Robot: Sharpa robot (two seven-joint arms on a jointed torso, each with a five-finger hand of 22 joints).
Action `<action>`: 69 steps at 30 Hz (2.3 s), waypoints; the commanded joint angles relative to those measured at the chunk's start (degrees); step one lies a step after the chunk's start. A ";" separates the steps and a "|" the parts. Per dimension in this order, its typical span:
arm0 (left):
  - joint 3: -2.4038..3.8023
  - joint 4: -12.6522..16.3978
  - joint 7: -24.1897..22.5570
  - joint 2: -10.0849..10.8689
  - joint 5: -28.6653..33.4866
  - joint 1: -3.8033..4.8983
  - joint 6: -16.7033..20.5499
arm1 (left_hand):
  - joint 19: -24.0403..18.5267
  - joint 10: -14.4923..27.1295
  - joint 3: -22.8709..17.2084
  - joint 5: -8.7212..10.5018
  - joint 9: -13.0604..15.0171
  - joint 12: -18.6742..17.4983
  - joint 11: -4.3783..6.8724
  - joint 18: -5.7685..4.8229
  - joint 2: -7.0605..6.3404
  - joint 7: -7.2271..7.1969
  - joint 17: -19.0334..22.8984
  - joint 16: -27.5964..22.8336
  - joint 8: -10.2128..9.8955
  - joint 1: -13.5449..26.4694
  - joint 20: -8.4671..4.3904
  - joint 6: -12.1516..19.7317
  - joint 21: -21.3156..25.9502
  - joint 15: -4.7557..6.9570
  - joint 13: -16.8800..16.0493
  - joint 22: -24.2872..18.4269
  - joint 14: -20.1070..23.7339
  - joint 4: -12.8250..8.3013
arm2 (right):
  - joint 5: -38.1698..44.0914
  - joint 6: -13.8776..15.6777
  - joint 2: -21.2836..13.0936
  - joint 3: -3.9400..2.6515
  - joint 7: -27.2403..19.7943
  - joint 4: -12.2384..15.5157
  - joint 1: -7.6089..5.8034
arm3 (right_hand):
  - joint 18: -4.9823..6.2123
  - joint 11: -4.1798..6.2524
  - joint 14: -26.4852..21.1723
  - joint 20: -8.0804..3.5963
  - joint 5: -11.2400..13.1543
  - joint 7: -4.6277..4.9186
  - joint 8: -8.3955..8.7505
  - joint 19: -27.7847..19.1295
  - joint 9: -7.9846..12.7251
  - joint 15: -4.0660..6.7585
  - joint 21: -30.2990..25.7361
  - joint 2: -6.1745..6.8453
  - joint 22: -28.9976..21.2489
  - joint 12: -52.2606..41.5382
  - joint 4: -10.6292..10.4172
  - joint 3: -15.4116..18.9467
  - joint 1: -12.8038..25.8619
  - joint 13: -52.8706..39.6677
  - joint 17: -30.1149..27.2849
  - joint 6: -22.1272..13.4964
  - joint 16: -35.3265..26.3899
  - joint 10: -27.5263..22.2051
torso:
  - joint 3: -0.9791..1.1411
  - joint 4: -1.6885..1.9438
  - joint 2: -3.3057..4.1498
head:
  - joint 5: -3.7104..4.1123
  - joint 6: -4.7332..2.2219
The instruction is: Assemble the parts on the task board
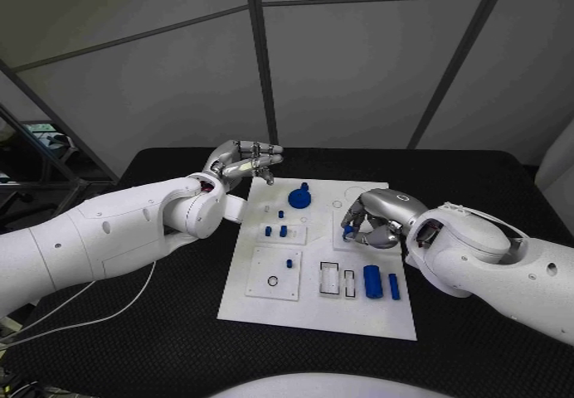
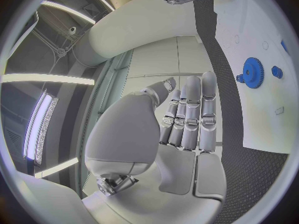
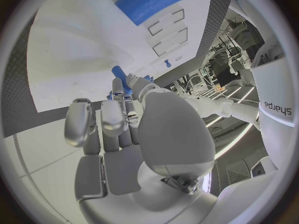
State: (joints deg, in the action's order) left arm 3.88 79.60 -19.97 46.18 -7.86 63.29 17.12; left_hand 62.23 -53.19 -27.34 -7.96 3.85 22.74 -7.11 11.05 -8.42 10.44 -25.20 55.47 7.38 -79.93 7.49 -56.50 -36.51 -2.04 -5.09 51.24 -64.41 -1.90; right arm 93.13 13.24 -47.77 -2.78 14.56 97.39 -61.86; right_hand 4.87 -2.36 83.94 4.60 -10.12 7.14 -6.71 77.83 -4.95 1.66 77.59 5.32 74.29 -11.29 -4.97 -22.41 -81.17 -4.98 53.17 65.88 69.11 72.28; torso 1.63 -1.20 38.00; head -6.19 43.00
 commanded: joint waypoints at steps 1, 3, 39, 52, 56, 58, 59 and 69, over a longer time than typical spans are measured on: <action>0.04 -0.03 0.03 -0.12 0.11 0.09 -0.72 | -0.37 0.53 0.35 -0.08 -0.04 0.26 0.07 -0.60 0.62 0.00 0.08 -0.11 -0.21 -0.04 -0.13 0.18 0.35 -0.02 0.08 -0.07 0.55 0.10 | -5.31 4.63 -0.48 -0.07 -0.92 1.17 -0.11 | -0.74 -0.14 0.77 -0.03 0.26 -0.79 -0.38 0.24 -1.28 0.16 0.09 0.28 0.03 0.24 -0.57 -0.26 1.04 -0.07 0.00 0.92 0.25 0.17 | -0.06 0.05 0.02 | -0.01 -0.10; 0.04 -0.03 0.08 -0.14 0.11 0.09 -0.74 | -0.37 0.53 0.35 -0.08 -0.04 0.26 0.07 -0.60 0.62 0.00 0.08 -0.11 -0.21 -0.04 -0.13 0.18 0.35 -0.02 0.08 -0.07 0.55 0.10 | -7.25 5.08 -0.72 -0.09 -1.47 2.08 -0.12 | -0.75 -0.14 0.77 -0.03 0.28 -0.78 -0.37 0.25 -1.29 0.16 0.11 0.29 0.05 0.26 -0.59 -0.25 1.05 -0.07 0.01 0.91 0.25 0.17 | -0.05 0.13 0.04 | -0.10 -0.12; 0.02 -0.36 0.29 -1.67 0.11 0.11 -1.08 | -0.39 0.62 0.36 -0.09 -0.03 0.31 0.06 -0.59 0.71 0.00 0.13 -0.08 -0.20 -0.08 -0.12 0.17 0.36 -0.03 0.10 -0.07 0.59 0.09 | -9.45 2.40 14.90 4.13 -8.67 -1.75 2.54 | -0.76 -0.34 0.70 0.02 -0.94 -0.47 -0.05 0.25 -1.41 0.05 0.18 0.19 0.16 1.12 -0.24 -0.40 0.34 -0.14 -0.04 0.44 0.43 -0.17 | -0.04 0.07 0.11 | -3.26 1.42; 0.02 -0.41 0.35 -1.86 0.11 0.12 -1.13 | -0.39 0.62 0.36 -0.09 -0.03 0.31 0.06 -0.59 0.71 0.00 0.13 -0.08 -0.20 -0.08 -0.12 0.17 0.36 -0.03 0.10 -0.07 0.59 0.09 | -7.02 -0.88 16.09 5.05 -7.55 -3.65 2.71 | -0.76 -0.38 0.70 0.04 -1.06 -0.42 -0.01 0.24 -1.42 0.02 0.18 0.22 0.16 1.21 -0.17 -0.38 0.29 -0.15 0.04 0.38 0.50 -0.21 | -0.05 0.03 0.12 | -3.80 2.03; 0.02 -0.41 0.37 -1.88 0.11 0.12 -1.13 | -0.39 0.62 0.36 -0.09 -0.03 0.31 0.06 -0.59 0.71 0.00 0.13 -0.08 -0.20 -0.08 -0.12 0.17 0.36 -0.03 0.10 -0.07 0.59 0.09 | -6.57 -1.37 16.23 5.18 -7.24 -3.95 2.72 | -0.77 -0.39 0.70 0.05 -1.12 -0.41 0.00 0.26 -1.43 0.01 0.20 0.22 0.19 1.23 -0.14 -0.39 0.26 -0.16 0.07 0.37 0.52 -0.20 | -0.04 0.02 0.11 | -3.89 2.12; 0.02 -0.42 0.38 -1.90 0.11 0.12 -1.13 | -0.39 0.62 0.36 -0.09 -0.03 0.31 0.06 -0.59 0.71 0.00 0.13 -0.08 -0.20 -0.08 -0.12 0.17 0.36 -0.03 0.10 -0.07 0.59 0.09 | -6.43 -1.52 16.26 5.20 -7.14 -4.05 2.72 | -0.77 -0.39 0.70 0.05 -1.12 -0.41 0.00 0.26 -1.43 0.01 0.20 0.22 0.19 1.23 -0.14 -0.39 0.26 -0.16 0.07 0.37 0.52 -0.20 | -0.04 0.02 0.08 | -3.93 2.16; 0.02 -0.42 0.38 -1.91 0.11 0.12 -1.13 | -0.39 0.62 0.36 -0.09 -0.03 0.31 0.06 -0.59 0.71 0.00 0.13 -0.08 -0.20 -0.08 -0.12 0.17 0.36 -0.03 0.10 -0.07 0.59 0.09 | -6.33 -1.63 16.28 5.21 -7.08 -4.12 2.72 | -0.77 -0.39 0.70 0.05 -1.12 -0.41 0.00 0.26 -1.43 0.01 0.20 0.22 0.19 1.23 -0.14 -0.39 0.26 -0.16 0.07 0.37 0.52 -0.20 | -0.04 0.02 0.08 | -3.93 2.16; 0.02 -0.51 0.39 -2.05 0.11 0.12 -1.15 | -0.42 0.75 0.41 -0.08 -0.02 0.39 0.04 -0.59 0.77 0.01 0.20 -0.04 -0.19 -0.13 -0.11 0.20 0.38 -0.04 0.11 -0.06 0.65 0.05 | -5.45 -2.07 16.79 5.28 -6.61 -4.75 2.74 | -0.76 -0.38 0.69 0.06 -1.20 -0.41 0.01 0.24 -1.45 0.00 0.19 0.20 0.17 1.25 -0.09 -0.39 0.21 -0.17 -0.02 0.38 0.48 -0.16 | -0.05 0.04 0.08 | -4.07 2.22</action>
State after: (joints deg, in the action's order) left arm 3.86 79.09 -19.45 44.20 -7.86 63.29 16.60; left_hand 62.23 -52.84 -27.34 -7.96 3.85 22.74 -7.20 11.05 -8.20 10.44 -25.05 55.47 7.38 -80.16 7.49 -56.50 -36.51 -2.04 -5.05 51.25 -64.00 -1.90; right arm 86.54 12.37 -31.03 2.39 7.24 92.85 -59.15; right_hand 4.88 -2.35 83.94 4.60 -10.96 6.95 -6.45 77.82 -4.97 1.65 77.59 5.65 74.42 -10.33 -5.21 -22.71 -80.63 -5.06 53.19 65.70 69.33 72.27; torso 1.58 -1.16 38.07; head -10.22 45.25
